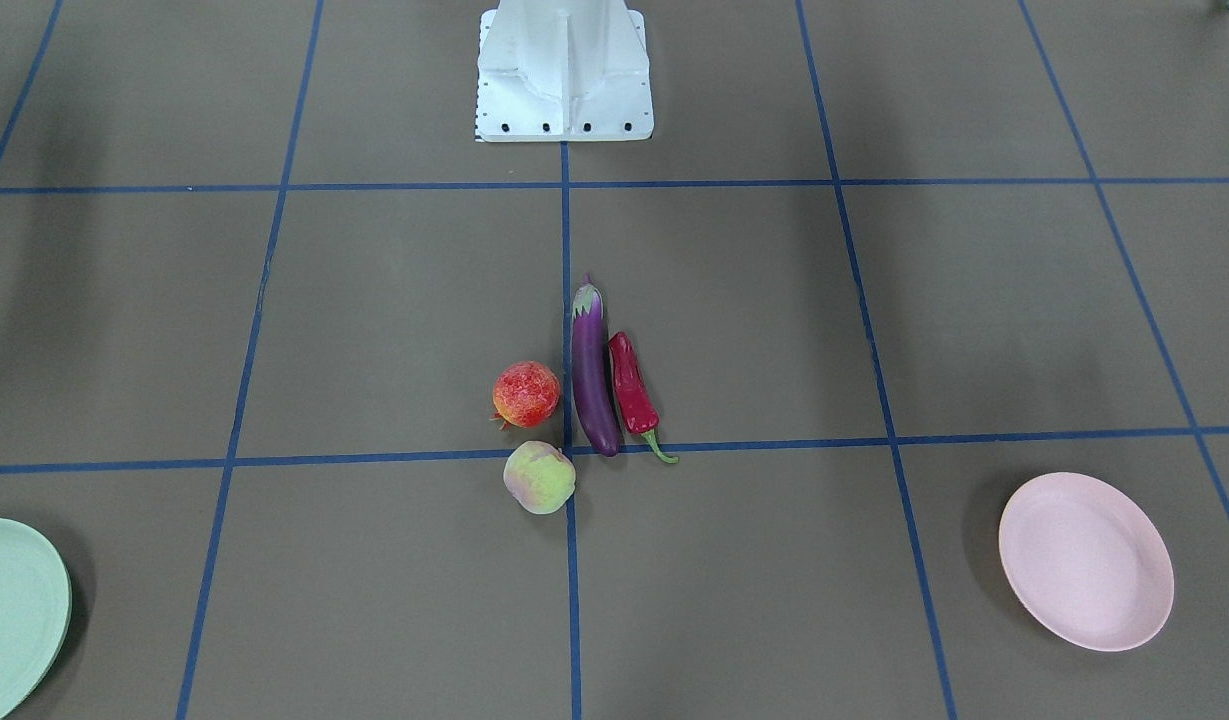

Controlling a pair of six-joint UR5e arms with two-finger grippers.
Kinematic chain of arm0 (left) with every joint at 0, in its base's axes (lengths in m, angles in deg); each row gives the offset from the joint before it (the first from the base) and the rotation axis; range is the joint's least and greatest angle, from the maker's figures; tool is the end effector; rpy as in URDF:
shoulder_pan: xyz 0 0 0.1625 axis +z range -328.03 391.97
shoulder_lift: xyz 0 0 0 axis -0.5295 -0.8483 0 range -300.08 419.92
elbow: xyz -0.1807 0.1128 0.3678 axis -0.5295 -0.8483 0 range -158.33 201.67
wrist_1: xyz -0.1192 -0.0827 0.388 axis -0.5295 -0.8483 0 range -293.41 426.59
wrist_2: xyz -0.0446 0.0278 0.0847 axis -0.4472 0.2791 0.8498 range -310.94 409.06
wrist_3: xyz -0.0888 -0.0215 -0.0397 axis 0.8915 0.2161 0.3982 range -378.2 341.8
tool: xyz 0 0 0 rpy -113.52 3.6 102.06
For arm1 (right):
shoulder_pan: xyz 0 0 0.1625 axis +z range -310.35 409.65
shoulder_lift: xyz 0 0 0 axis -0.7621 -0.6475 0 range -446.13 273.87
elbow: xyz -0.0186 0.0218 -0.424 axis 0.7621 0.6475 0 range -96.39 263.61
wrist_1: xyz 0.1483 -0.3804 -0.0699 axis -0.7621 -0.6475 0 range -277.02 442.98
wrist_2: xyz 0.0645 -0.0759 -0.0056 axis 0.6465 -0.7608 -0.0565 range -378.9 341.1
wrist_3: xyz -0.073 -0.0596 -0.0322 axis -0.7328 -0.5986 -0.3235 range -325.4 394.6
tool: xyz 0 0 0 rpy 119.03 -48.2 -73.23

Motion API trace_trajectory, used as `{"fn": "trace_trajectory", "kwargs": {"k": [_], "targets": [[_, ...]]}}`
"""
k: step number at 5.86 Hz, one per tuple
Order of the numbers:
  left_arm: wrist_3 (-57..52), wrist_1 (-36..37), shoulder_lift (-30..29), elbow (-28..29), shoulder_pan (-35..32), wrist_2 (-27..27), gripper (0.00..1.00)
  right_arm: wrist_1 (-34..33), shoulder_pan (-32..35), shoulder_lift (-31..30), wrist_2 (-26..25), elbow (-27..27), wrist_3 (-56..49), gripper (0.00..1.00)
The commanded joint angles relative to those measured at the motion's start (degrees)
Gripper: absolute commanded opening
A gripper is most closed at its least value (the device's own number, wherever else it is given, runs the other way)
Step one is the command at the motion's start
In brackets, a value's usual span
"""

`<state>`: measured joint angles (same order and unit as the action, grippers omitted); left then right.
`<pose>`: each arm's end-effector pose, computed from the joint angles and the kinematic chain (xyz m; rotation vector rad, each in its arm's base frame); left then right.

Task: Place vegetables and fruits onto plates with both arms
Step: 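Move the right gripper down over the peach beside the pomegranate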

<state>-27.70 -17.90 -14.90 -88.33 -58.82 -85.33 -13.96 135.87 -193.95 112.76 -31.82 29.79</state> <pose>-0.0688 -0.3774 0.6121 0.0582 0.7732 0.1398 0.0433 -0.3630 0.5884 0.0176 -0.7277 -0.1475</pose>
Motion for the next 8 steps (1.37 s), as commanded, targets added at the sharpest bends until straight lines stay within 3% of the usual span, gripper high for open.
{"fn": "trace_trajectory", "kwargs": {"k": [1, 3, 4, 5, 6, 7, 8], "targets": [[0.01, 0.37, -0.06, -1.08, 0.00, 0.43, 1.00, -0.26, 0.00, 1.98, 0.26, 0.12, 0.15, 1.00], [0.44, -0.15, -1.28, -0.92, 0.00, 0.00, 1.00, 0.08, -0.18, 8.73, 6.55, 0.90, 1.02, 1.00], [0.19, -0.41, -3.29, -0.83, 0.00, -0.09, 1.00, 0.00, -0.26, 16.07, 7.29, 5.09, 1.03, 1.00], [0.44, -2.94, -6.53, -0.04, 0.09, 0.26, 1.00, 0.00, -1.66, 19.45, 8.69, 7.91, 1.12, 1.00], [1.32, -6.18, -13.44, 6.23, 0.18, -0.08, 1.00, 0.43, -2.45, 21.57, 9.05, 8.72, 1.03, 1.00], [1.15, -6.82, -16.03, 10.90, 0.35, -2.35, 1.00, 5.83, -4.81, 22.90, 9.75, 9.08, 1.20, 1.00], [0.98, -7.00, -16.23, 11.30, 0.44, -2.98, 1.00, 9.63, -10.49, 25.00, 10.37, 10.13, 9.21, 1.00]]}}
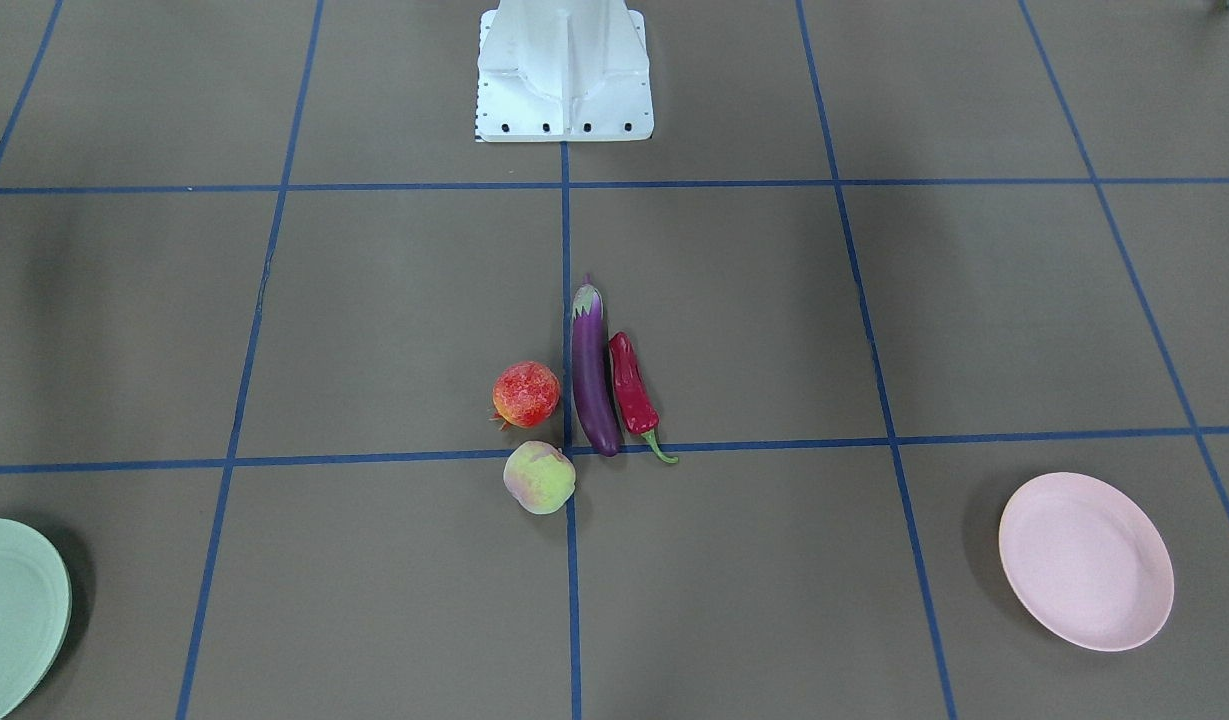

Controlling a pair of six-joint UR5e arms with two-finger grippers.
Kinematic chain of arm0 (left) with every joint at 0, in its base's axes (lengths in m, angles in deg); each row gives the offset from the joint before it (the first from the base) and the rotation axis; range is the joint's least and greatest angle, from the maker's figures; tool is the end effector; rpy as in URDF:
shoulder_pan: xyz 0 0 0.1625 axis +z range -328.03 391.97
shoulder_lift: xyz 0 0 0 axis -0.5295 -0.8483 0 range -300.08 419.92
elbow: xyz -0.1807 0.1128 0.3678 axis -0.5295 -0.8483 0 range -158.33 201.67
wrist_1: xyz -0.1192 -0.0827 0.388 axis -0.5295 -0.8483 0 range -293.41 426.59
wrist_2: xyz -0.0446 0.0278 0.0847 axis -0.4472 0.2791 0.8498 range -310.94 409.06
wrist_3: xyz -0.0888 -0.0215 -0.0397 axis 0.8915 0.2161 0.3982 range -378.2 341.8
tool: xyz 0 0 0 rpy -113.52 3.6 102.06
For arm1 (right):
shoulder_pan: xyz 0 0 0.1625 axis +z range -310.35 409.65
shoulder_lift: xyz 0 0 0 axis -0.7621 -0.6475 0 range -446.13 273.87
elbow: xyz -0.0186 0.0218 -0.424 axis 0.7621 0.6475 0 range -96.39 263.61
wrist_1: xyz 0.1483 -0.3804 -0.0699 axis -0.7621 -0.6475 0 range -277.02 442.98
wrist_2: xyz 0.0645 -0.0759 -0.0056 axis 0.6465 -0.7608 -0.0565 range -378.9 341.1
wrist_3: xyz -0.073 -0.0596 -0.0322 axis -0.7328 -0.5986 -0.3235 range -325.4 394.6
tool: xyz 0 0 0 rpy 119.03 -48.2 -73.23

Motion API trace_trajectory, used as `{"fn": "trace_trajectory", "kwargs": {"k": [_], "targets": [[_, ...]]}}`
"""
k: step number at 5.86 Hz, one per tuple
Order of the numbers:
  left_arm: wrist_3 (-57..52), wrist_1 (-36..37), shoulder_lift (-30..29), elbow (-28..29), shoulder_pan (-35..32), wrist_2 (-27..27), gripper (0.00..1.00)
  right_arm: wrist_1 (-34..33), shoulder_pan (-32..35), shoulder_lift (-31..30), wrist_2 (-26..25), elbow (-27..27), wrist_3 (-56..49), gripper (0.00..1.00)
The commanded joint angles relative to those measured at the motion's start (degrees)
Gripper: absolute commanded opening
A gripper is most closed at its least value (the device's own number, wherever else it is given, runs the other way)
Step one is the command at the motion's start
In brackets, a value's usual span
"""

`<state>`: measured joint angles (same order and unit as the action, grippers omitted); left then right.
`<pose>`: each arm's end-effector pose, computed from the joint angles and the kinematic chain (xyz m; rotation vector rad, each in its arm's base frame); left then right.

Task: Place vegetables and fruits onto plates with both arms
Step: 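Move the right gripper down over the peach beside the pomegranate, then close the right gripper on the yellow-red peach and lift it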

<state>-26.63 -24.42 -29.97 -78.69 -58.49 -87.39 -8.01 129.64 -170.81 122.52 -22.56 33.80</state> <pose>-0.0651 -0.4958 0.5655 0.2482 0.7924 0.2108 -0.0356 -0.5213 0.4652 0.2619 -0.9151 -0.3347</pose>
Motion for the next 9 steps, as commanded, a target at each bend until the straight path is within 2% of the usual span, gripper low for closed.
{"fn": "trace_trajectory", "kwargs": {"k": [1, 2, 3, 4, 5, 6, 7, 9], "targets": [[-0.18, -0.39, -1.16, 1.66, 0.37, -0.92, 1.00, 5.80, -12.15, 11.63, -0.35, 4.53, 7.54, 1.00], [-0.18, -0.39, -1.08, 1.84, 0.45, -0.92, 1.00, 6.00, -17.88, 20.08, -1.75, 9.70, 14.35, 1.00], [-0.27, -0.39, -1.08, 1.92, 0.54, -1.01, 1.00, 5.83, -24.46, 26.95, -12.81, 10.88, 22.51, 1.00], [-0.27, -0.48, -0.99, 1.93, 0.54, -1.01, 1.00, 5.65, -30.45, 36.85, -20.67, 18.03, 32.07, 1.00], [-0.19, -1.00, -0.90, 1.93, 0.54, -0.92, 1.00, 6.17, -33.81, 45.74, -24.31, 27.93, 35.82, 0.98], [-0.18, -1.62, -0.64, 1.93, 0.54, -0.92, 1.00, 12.27, -36.28, 48.18, -28.09, 34.30, 36.30, 0.98], [-0.18, -1.71, -0.64, 1.84, 0.54, -1.01, 1.00, 13.03, -38.14, 50.20, -31.09, 38.19, 37.08, 0.97], [-0.18, -1.80, -0.55, 1.84, 0.54, -0.92, 1.00, 13.03, -41.22, 51.36, -36.72, 41.81, 37.36, 0.96]]}}
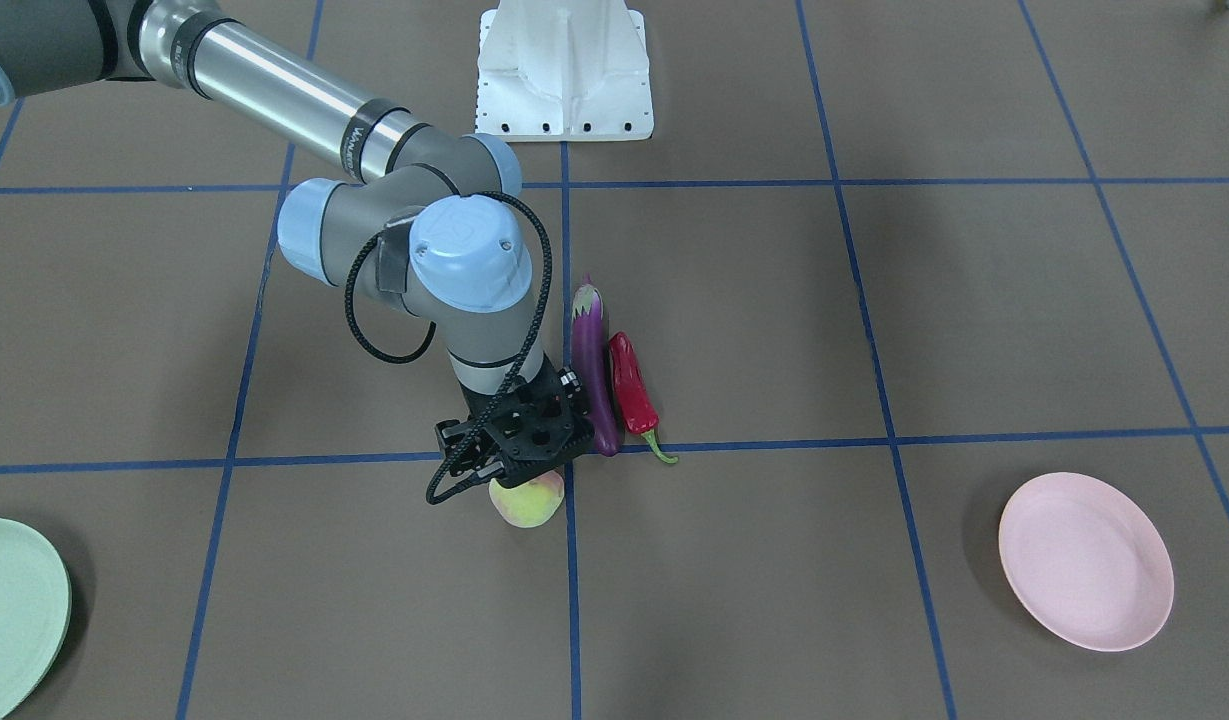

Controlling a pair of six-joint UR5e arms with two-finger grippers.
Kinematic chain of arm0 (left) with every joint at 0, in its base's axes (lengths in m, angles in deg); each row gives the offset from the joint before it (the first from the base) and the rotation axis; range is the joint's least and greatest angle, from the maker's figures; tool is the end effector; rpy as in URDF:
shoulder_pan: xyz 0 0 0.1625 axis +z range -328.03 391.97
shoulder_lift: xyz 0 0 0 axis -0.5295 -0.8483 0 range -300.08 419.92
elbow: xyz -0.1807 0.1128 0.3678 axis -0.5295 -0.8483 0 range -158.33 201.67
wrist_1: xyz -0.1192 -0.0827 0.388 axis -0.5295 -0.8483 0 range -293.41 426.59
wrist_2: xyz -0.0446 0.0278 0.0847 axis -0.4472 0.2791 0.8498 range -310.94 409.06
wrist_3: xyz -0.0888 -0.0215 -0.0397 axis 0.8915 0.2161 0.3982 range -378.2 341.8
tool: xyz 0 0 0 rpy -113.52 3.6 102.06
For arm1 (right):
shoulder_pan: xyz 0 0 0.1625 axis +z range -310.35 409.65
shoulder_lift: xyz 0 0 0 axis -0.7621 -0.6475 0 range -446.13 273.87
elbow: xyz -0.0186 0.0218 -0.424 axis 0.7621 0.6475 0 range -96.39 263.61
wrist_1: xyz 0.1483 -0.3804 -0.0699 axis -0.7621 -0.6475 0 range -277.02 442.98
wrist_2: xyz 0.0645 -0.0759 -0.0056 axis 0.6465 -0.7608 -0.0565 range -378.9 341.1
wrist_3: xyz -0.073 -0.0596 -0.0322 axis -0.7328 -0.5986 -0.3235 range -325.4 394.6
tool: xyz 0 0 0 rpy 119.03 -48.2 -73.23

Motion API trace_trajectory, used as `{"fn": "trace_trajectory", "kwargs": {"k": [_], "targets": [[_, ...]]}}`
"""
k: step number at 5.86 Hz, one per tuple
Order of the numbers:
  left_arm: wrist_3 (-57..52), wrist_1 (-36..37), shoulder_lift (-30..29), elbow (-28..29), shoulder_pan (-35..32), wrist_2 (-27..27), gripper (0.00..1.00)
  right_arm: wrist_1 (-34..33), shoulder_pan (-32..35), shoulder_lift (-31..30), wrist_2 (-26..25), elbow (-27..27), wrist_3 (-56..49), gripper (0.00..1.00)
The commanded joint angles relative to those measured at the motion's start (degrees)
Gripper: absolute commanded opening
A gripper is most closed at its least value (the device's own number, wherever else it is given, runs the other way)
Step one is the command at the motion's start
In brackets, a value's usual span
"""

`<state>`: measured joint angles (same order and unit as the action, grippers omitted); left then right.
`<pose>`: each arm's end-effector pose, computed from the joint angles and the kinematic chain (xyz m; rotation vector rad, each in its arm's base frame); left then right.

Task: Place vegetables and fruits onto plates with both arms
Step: 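Close the right gripper on the yellow-red peach and lift it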

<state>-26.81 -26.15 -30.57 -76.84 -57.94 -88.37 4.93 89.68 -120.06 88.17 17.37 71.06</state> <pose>-0.0591 -0.5024 0.5718 0.2544 0.8097 0.2275 -0.5624 -0.6084 0.1886 0.3665 -0.7344 -0.3375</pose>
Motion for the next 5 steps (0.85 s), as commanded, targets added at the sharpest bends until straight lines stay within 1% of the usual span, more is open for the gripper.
{"fn": "trace_trajectory", "kwargs": {"k": [1, 3, 4, 5], "targets": [[0.09, -0.07, 0.05, -0.18, 0.00, -0.03, 1.00, 0.09, -1.45, 1.31, -3.27, 3.55, -0.51, 0.95], [0.09, -0.07, -0.03, -0.19, 0.00, -0.03, 1.00, 0.09, -0.49, 1.49, -5.38, 4.01, -5.15, 0.95], [0.09, 0.02, -0.03, -0.19, 0.00, -0.03, 1.00, 0.09, 1.52, 1.40, -5.39, 4.45, -7.61, 0.95], [0.00, 0.02, -0.03, -0.19, 0.00, -0.03, 1.00, 0.35, 2.06, 1.49, -5.39, 5.75, -7.81, 0.95]]}}
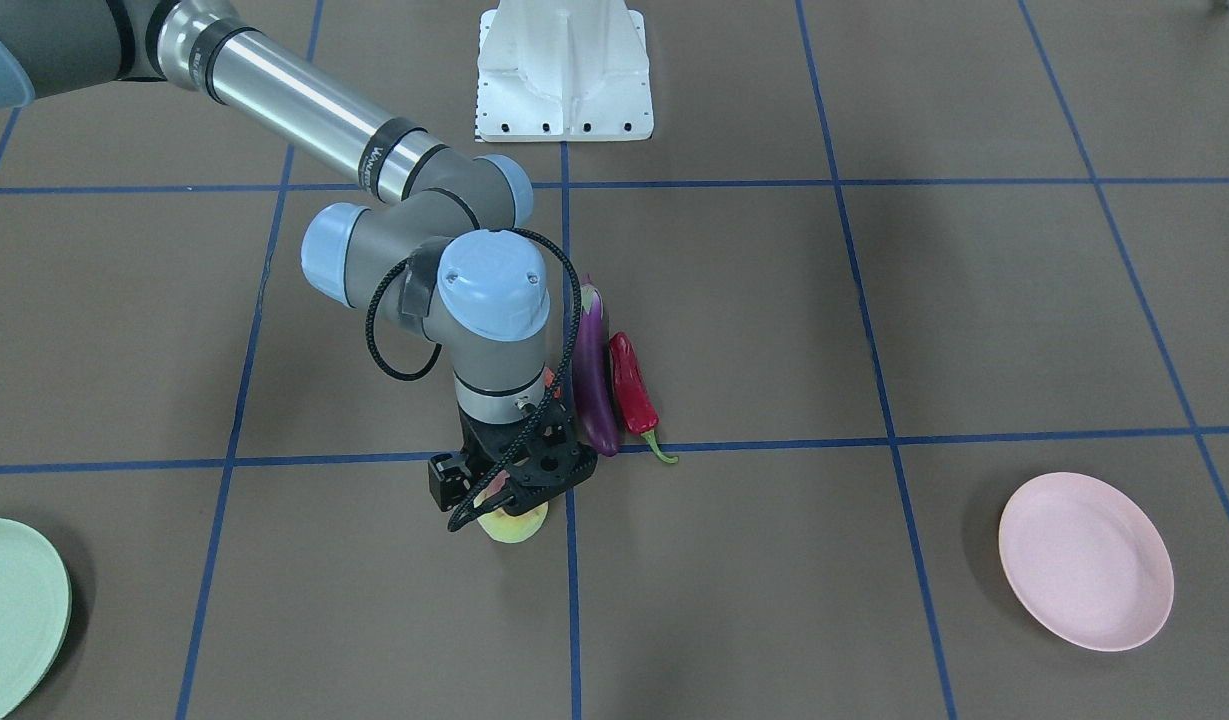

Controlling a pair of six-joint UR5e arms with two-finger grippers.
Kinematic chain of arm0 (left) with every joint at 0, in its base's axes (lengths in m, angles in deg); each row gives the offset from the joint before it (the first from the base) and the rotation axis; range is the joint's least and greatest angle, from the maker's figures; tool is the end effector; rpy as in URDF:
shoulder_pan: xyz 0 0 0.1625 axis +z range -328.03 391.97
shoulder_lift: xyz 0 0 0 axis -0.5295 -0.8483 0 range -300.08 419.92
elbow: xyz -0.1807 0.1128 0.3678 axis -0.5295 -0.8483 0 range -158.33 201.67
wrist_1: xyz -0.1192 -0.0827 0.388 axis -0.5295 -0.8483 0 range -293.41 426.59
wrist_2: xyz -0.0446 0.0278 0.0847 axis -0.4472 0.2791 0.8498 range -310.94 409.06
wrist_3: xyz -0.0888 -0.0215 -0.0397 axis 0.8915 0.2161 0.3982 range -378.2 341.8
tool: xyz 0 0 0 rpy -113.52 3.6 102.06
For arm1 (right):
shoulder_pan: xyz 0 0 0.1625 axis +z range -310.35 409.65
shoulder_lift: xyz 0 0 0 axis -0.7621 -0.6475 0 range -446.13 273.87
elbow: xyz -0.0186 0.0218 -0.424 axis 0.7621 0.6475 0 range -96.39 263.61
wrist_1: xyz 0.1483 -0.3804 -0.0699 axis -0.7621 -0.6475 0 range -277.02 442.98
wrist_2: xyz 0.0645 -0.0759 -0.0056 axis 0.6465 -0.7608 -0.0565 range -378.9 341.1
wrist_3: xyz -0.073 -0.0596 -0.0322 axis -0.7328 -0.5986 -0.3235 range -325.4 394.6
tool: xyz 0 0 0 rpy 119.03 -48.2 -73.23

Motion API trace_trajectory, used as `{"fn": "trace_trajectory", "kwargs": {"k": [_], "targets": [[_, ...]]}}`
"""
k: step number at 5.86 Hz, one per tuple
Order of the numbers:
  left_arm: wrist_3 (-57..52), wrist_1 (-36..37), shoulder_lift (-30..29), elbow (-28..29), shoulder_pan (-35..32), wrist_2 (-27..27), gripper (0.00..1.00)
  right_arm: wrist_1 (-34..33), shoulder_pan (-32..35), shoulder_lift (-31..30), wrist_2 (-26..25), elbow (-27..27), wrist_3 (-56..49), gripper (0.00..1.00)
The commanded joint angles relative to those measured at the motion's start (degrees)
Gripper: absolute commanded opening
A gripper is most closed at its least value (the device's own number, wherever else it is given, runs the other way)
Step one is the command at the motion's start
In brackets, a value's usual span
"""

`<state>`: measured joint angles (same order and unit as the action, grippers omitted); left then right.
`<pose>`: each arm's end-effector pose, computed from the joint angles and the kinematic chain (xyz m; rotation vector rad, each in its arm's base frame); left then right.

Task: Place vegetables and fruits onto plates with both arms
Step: 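Close the right gripper on the yellow-red peach and lift it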

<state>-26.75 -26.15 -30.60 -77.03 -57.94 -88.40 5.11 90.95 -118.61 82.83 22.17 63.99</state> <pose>-0.0591 -0.5026 0.5699 0.2576 0.8100 0.2281 -0.5571 -0.6400 0.2087 0.4344 -0.6063 -0.3947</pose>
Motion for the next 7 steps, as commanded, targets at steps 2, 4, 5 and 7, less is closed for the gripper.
{"fn": "trace_trajectory", "kwargs": {"k": [2, 4, 5, 7], "targets": [[0.03, -0.07, -0.01, 0.00, 0.00, 0.00, 1.00, 3.48, 0.79, 0.40, 0.30, 3.76, -0.30, 0.95], [0.03, 0.02, -0.10, 0.09, 0.00, 0.00, 1.00, 6.33, 0.71, 1.62, 0.66, 6.07, 0.40, 0.95], [0.03, 0.02, -0.18, 0.09, 0.00, 0.09, 1.00, 6.15, 0.71, 2.50, 1.88, 5.98, 0.84, 0.95], [0.12, 0.02, -0.18, 0.17, 0.00, 0.00, 1.00, 5.80, 0.71, 3.04, 1.89, 5.98, 1.11, 0.95]]}}
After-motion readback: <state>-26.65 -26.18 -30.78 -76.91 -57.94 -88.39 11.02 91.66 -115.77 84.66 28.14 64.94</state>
